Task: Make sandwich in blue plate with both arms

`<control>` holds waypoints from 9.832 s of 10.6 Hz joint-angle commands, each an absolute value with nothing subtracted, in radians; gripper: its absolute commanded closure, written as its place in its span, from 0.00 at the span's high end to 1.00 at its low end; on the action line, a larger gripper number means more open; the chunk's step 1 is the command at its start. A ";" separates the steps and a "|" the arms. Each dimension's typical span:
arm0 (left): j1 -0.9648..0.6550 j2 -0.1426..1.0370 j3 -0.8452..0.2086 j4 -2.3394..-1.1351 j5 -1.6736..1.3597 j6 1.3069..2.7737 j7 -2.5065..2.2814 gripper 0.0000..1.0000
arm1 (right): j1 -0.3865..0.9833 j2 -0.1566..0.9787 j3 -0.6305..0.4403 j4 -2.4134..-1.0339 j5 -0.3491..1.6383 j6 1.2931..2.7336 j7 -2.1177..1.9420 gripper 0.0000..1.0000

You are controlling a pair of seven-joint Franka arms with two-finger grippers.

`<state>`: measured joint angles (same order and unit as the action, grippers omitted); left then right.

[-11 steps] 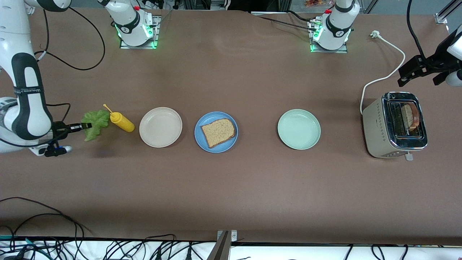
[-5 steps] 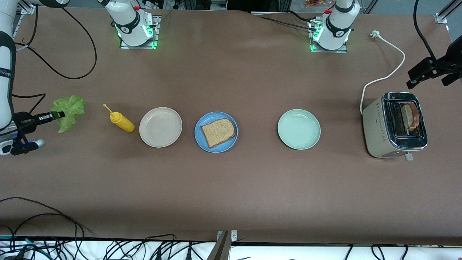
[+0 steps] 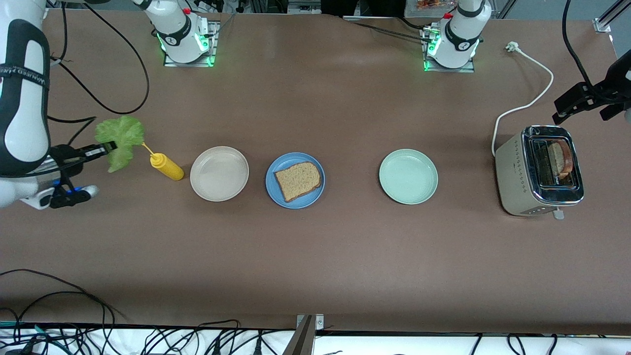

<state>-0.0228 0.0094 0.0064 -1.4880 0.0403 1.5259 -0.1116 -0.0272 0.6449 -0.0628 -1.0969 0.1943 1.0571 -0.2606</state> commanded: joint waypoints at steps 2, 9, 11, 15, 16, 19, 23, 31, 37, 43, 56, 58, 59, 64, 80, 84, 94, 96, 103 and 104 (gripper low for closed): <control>-0.018 0.018 -0.003 -1.473 0.058 1.526 -0.124 1.00 | 0.075 0.643 -0.020 -1.088 0.379 1.118 0.058 0.00; -0.015 0.026 0.002 -1.473 0.057 1.531 -0.124 1.00 | 0.380 0.750 -0.020 -1.186 0.544 1.638 0.406 0.00; -0.015 0.029 0.002 -1.473 0.057 1.531 -0.124 1.00 | 0.434 0.810 -0.020 -1.189 0.615 1.762 0.420 0.00; -0.014 0.032 0.003 -1.473 0.058 1.531 -0.124 1.00 | 0.492 0.884 -0.020 -1.255 0.695 1.893 0.420 0.00; -0.014 0.034 0.003 -1.473 0.057 1.531 -0.124 1.00 | 0.495 0.884 -0.020 -1.261 0.695 1.887 0.420 0.00; 0.006 0.038 0.002 -1.473 0.055 1.531 -0.124 1.00 | 0.494 0.873 -0.028 -1.284 0.673 1.890 0.403 0.99; 0.009 0.037 0.003 -1.473 0.055 1.529 -0.124 1.00 | 0.489 0.841 -0.046 -1.246 0.520 1.887 0.394 1.00; 0.042 0.038 -0.003 -1.460 0.064 1.529 -0.123 1.00 | 0.488 0.559 -0.179 -1.282 0.032 1.610 0.082 1.00; 0.045 0.048 -0.006 -1.459 0.003 1.528 -0.113 1.00 | 0.404 0.297 -0.253 -1.530 0.054 1.600 -0.309 1.00; 0.046 0.048 -0.005 -1.459 -0.015 1.526 -0.120 1.00 | 0.113 0.247 -0.255 -1.703 0.168 1.697 -0.993 1.00; 0.037 0.048 -0.009 -1.457 -0.015 1.526 -0.123 1.00 | -0.072 0.540 -0.258 -1.890 0.742 1.842 -2.308 1.00; 0.034 0.048 -0.026 -1.457 -0.017 1.526 -0.124 1.00 | -0.075 0.569 -0.259 -1.908 0.822 1.829 -2.471 1.00; 0.035 0.048 -0.026 -1.457 -0.017 1.528 -0.124 1.00 | -0.077 0.574 -0.259 -1.919 0.845 1.827 -2.508 1.00; 0.040 0.048 -0.025 -1.457 -0.017 1.526 -0.123 1.00 | -0.083 0.591 -0.261 -1.968 0.949 1.733 -2.579 1.00; 0.049 0.048 -0.025 -1.457 -0.017 1.526 -0.123 1.00 | -0.028 0.490 -0.261 -1.941 0.872 1.732 -2.227 0.17; 0.049 0.048 -0.023 -1.457 -0.015 1.528 -0.123 1.00 | 0.069 0.453 -0.270 -1.837 0.607 1.819 -1.836 0.18; 0.049 0.049 -0.023 -1.457 -0.015 1.528 -0.124 1.00 | 0.481 0.451 -0.152 -1.454 -0.194 1.555 -0.955 0.18; 0.049 0.049 -0.023 -1.457 -0.015 1.528 -0.124 1.00 | 0.622 0.472 -0.152 -1.447 -0.355 1.554 -0.873 0.18; 0.046 0.051 -0.026 -1.457 -0.009 1.528 -0.124 1.00 | 0.946 0.705 -0.156 -1.382 -0.829 1.504 -0.704 0.18; 0.048 0.049 -0.026 -1.459 -0.012 1.531 -0.123 1.00 | 0.989 0.765 -0.156 -1.330 -0.889 1.462 -0.692 0.18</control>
